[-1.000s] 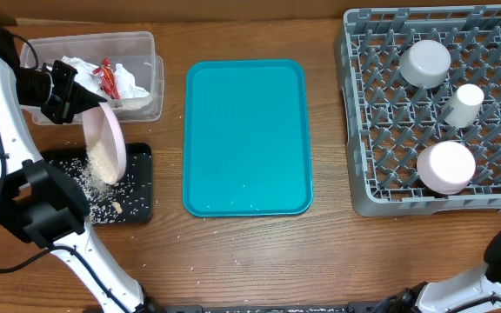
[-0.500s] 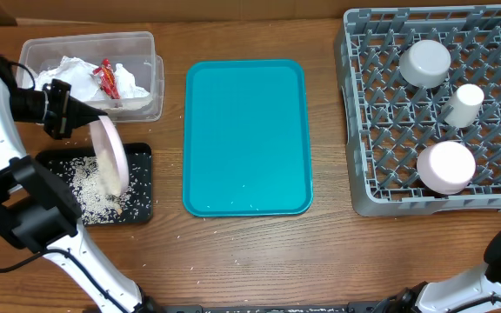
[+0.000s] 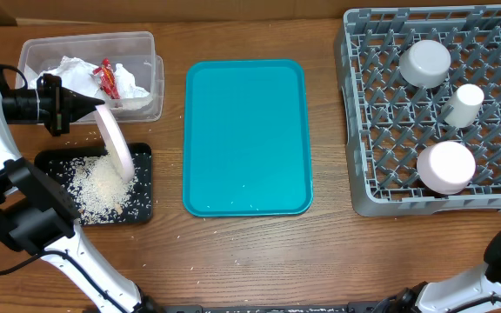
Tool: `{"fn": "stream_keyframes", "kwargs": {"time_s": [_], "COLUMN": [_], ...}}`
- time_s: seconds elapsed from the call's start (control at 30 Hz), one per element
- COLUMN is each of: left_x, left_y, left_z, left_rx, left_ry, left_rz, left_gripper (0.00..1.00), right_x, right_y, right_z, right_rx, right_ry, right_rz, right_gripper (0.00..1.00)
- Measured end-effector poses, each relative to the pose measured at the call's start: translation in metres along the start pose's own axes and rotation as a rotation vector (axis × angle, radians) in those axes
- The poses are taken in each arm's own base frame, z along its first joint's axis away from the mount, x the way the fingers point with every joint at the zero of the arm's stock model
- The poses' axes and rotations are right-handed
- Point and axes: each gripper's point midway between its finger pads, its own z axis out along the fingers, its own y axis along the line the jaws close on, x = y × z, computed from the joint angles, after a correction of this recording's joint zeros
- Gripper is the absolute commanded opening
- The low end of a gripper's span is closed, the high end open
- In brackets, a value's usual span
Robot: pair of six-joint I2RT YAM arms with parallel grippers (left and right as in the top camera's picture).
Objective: Sort waste into correct bins and load items into the dishwasher
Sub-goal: 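Hold the plate tilted steeply and shake remaining rice onto the black tray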
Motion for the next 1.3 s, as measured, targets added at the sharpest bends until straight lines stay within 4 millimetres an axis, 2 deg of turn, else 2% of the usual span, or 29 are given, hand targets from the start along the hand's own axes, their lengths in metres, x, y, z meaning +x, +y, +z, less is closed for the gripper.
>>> {"fn": "stream_keyframes", "kwargs": {"time_s": [0.5,0.73,0.83,0.97,1.13,1.3], "left_x": [0.002,0.013,0.019,0.017,0.012,0.013], "left_y": [0.014,0.017,0.023,0.034,0.036,0.041], "left_z": [0.007,0.001,0.002,0.002,-0.008,-0.008], "left_rx": [-0.002,-0.025,-0.036,-0.043,0.019,0.064], "left_ry": [0.037,0.018,0.029,0.033,0.032,0.054], "left_rz": [-0.057,-0.032,-0.043,-0.052,0.007,0.001], "left_gripper": [0.04,0.04,0.04,0.04,0.04,0.04], "right_x": [0.000,0.000,0.000,0.000,0.000,0.000], "right_y": [0.000,0.000,0.000,0.000,0.000,0.000], "right_z": [0.000,0.000,0.000,0.000,0.000,0.000], "right_rx": [0.001,0.000,0.000,0.000,0.000,0.000], "right_ry": [0.000,0.000,0.000,0.000,0.000,0.000], "right_rz": [0.000,0.000,0.000,0.000,0.000,0.000], "right_gripper": [1.00,1.00,1.00,1.00,1.00,1.00]}}
